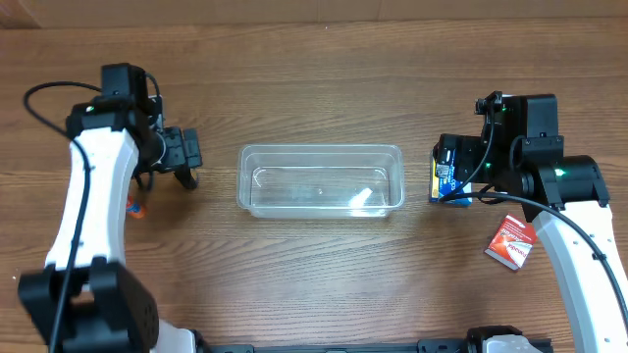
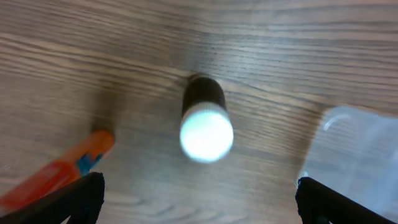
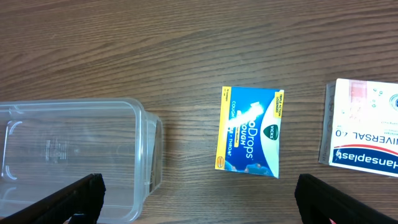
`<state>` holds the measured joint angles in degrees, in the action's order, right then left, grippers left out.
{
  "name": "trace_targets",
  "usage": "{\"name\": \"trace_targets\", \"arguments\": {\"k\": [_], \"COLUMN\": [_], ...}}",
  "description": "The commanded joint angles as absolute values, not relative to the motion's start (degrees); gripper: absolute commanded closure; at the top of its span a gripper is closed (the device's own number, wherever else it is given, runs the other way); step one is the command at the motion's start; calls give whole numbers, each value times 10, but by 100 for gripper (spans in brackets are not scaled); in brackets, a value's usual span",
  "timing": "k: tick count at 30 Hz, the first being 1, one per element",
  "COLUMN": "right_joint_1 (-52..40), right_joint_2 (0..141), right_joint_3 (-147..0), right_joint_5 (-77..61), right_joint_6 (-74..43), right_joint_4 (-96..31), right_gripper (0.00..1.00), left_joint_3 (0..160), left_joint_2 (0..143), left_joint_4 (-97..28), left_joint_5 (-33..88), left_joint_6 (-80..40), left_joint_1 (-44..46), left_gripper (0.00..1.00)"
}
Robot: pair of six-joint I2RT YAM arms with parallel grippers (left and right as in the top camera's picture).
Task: Pack container
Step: 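Move left gripper down and grasp the black white-capped bottle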
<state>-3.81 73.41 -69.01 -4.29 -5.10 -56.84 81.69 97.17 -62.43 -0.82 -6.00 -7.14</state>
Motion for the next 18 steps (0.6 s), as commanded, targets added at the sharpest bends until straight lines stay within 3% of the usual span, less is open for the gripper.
{"name": "trace_targets", "arguments": {"k": [1,4,7,13,16,18], "right_joint_1": [-40,-40,-40,-40,-40,-40], "right_joint_2": [729,729,729,729,729,729], "right_joint_3": [-708,-708,-708,-708,-708,-708], "right_joint_5": [-44,-44,-44,-44,-44,-44], "right_joint_6": [-47,-47,-47,-47,-47,-47], "right_joint_4": [-568,-568,-569,-569,-569,-569], "right_gripper": [0,0,0,0,0,0], "left_joint_3": [827,827,827,827,827,827], "left_joint_2": [1015,1044,1061,1066,1066,1066], "left_joint_4": [-605,-585,-578,-567,-567,-567], "left_joint_5": [0,-4,-4,-4,-4,-4], "left_joint_6": [-59,-60,-60,-60,-60,-60], "left_joint_1": [-71,-71,-71,-71,-71,-71], "left_gripper": [0,0,7,42,66,71]}}
